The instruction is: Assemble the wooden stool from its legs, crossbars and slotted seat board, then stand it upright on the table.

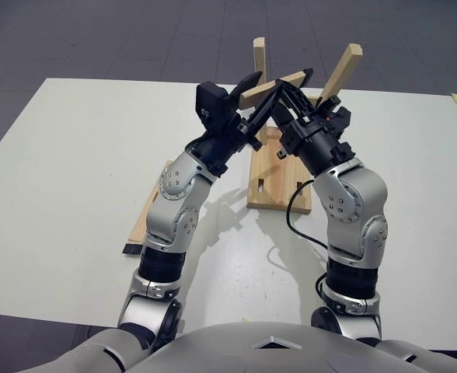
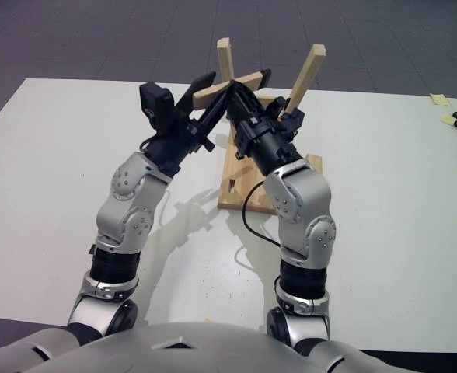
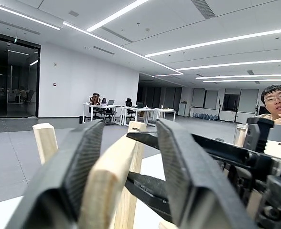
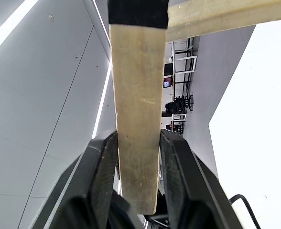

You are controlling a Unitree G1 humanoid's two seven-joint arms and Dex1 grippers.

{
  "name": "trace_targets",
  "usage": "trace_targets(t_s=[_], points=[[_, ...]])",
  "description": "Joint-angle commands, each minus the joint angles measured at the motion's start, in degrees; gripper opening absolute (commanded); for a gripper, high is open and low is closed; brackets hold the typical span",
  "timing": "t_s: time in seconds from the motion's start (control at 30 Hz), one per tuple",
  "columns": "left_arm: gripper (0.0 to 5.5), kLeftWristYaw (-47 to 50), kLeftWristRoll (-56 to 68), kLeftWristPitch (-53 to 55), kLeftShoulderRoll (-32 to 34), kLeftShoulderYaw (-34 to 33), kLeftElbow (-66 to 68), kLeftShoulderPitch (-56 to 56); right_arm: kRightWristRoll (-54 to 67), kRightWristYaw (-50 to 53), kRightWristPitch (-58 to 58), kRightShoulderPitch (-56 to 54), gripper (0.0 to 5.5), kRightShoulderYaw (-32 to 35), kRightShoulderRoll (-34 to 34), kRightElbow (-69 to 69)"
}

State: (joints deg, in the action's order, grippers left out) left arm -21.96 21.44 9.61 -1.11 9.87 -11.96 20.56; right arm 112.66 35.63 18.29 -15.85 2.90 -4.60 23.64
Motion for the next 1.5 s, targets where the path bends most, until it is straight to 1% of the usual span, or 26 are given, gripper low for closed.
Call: trace_targets(t_s=[0.03,0.17,0.37,0.4,0.47,0.6,0.77,0.8,0.87,0.93,0.97,1.0,1.03,1.07,1.1,1.17,1.2,1.27,1.37,1.5], points=[[1.26,-0.36,-1.95,0.28,0.89,0.93,-0.97,1.11,0.31,0.46,0.50,1.55,1.32,-0.55,-8.46,-0.09],[0.61,-0.76,-2.88,0.25,1.21,1.71,-1.59,-0.09,0.29,0.18,0.62,1.44,1.32,-0.50,-8.74,0.11],[0.55,-0.42,-3.93,-0.43,1.51,1.68,-0.96,-0.28,0.29,0.33,1.17,1.24,1.32,-0.32,-8.28,-0.06],[0.55,-0.29,-4.15,-0.54,1.57,1.55,-0.79,-0.08,0.30,0.30,1.29,1.19,1.69,-0.37,-7.62,-0.19],[0.42,-0.03,-4.70,-0.83,1.99,1.00,-0.80,0.49,0.31,0.04,1.37,0.76,1.95,-0.13,-5.40,-0.78],[0.42,0.74,-4.46,-0.32,2.97,-1.62,-1.48,2.52,0.29,-0.66,2.83,0.48,2.54,1.65,-1.16,-1.69],[0.42,1.11,-4.57,0.12,3.44,-2.77,-1.58,3.96,0.04,-1.53,5.47,1.37,3.30,2.24,1.93,-1.98],[0.42,1.40,-4.42,0.72,3.51,-3.09,-1.73,4.29,-1.67,-2.57,6.71,1.57,3.51,2.14,3.82,-1.97],[0.42,2.28,-1.90,4.54,4.01,-5.11,-3.20,5.17,-12.19,-9.82,11.01,1.41,3.74,1.58,11.70,-0.47],[0.42,2.84,0.18,9.93,6.14,-7.16,-5.30,5.99,-30.35,-21.07,13.06,0.86,4.09,-1.34,22.74,3.03],[0.42,3.16,1.66,13.92,7.80,-8.46,-6.62,6.58,-44.21,-28.96,9.92,0.64,4.21,-5.21,30.22,4.90],[0.42,3.27,2.83,17.31,9.58,-9.57,-7.90,7.15,-56.88,-35.28,5.58,0.31,4.44,-9.00,36.37,5.51],[0.42,3.62,4.83,21.40,11.07,-10.88,-9.16,7.95,-68.12,-40.33,-0.02,-0.30,4.57,-12.20,41.14,4.90],[0.42,3.62,6.76,24.91,12.60,-12.03,-10.30,9.10,-79.72,-43.45,-6.86,-1.56,4.79,-15.28,45.22,3.07],[0.42,3.94,8.55,28.10,13.68,-12.99,-10.92,10.45,-88.82,-45.49,-12.68,-2.88,4.96,-17.67,48.10,0.97],[0.42,4.16,13.70,35.21,15.55,-14.47,-11.65,13.80,-105.42,-46.91,-22.80,-6.21,5.28,-21.88,52.22,-3.23],[0.42,4.45,15.81,38.12,15.90,-14.95,-11.57,15.25,-111.26,-47.09,-26.05,-7.45,5.39,-23.37,53.44,-4.66],[0.42,4.29,18.91,41.82,16.26,-14.88,-11.58,17.21,-118.01,-48.74,-30.82,-9.35,5.40,-25.70,54.36,-7.06],[0.42,3.74,20.59,44.50,16.58,-13.61,-12.35,18.06,-123.35,-52.36,-37.28,-11.20,5.40,-28.33,54.43,-10.58],[0.42,4.21,22.85,47.20,16.76,-14.02,-12.83,19.10,-125.14,-57.56,-44.33,-12.13,5.40,-30.05,54.21,-13.24]])
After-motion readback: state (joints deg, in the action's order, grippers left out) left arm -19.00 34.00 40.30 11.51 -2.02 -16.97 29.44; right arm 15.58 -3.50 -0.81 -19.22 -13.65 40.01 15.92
